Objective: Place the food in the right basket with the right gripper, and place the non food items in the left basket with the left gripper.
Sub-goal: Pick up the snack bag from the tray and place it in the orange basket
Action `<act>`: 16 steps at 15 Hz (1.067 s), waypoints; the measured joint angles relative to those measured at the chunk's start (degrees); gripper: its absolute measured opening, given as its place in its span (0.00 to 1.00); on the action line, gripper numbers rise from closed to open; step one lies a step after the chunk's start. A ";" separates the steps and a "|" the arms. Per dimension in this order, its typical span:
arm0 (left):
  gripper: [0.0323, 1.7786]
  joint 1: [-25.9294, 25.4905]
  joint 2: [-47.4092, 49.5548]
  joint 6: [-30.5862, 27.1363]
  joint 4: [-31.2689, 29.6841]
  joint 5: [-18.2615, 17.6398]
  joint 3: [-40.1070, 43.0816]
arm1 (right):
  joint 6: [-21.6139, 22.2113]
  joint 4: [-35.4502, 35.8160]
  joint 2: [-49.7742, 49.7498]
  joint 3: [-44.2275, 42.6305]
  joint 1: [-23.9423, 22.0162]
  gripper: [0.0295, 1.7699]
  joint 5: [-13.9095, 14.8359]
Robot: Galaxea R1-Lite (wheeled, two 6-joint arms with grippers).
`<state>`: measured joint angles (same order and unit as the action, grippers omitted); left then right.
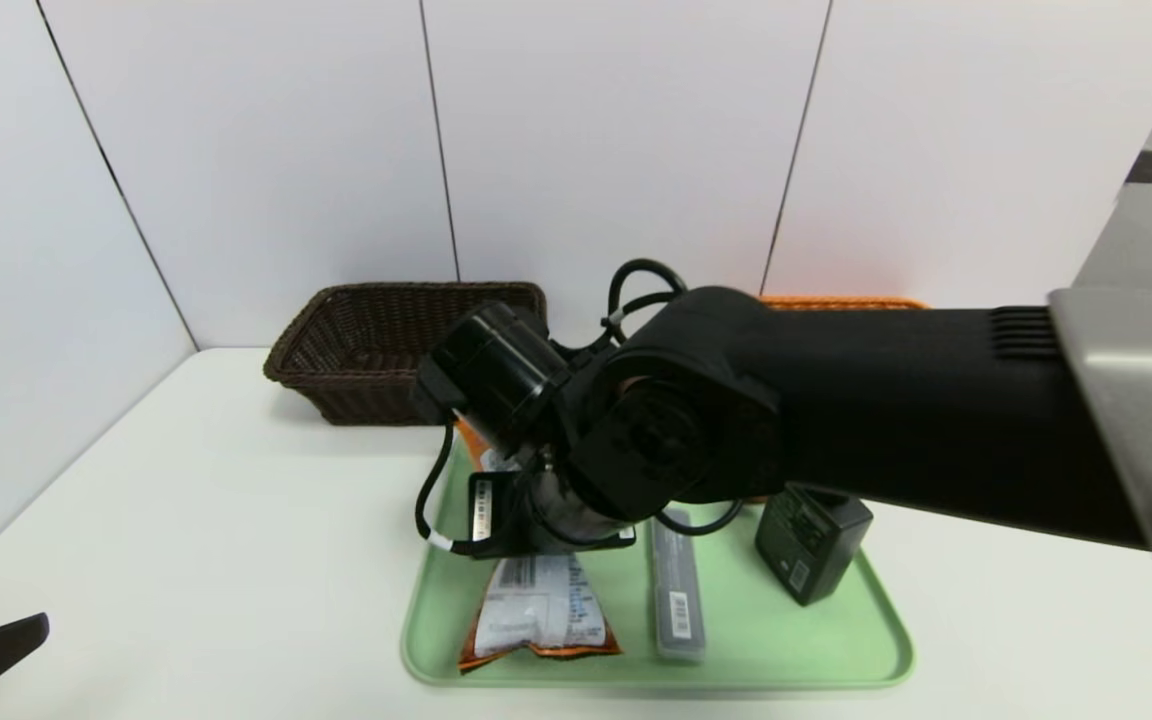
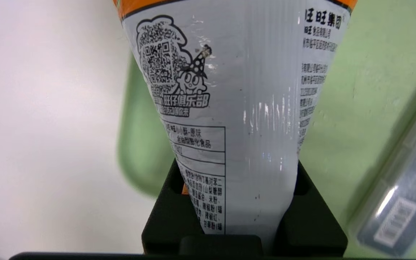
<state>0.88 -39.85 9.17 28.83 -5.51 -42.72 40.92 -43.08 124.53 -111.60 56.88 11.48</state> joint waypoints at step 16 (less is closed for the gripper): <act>0.95 0.00 0.55 0.00 0.02 0.00 -0.17 | 0.67 17.15 -21.25 0.20 -25.05 0.24 -10.47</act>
<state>0.88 -39.30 9.17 28.86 -5.51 -42.89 41.59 -25.93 103.28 -111.41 31.83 1.01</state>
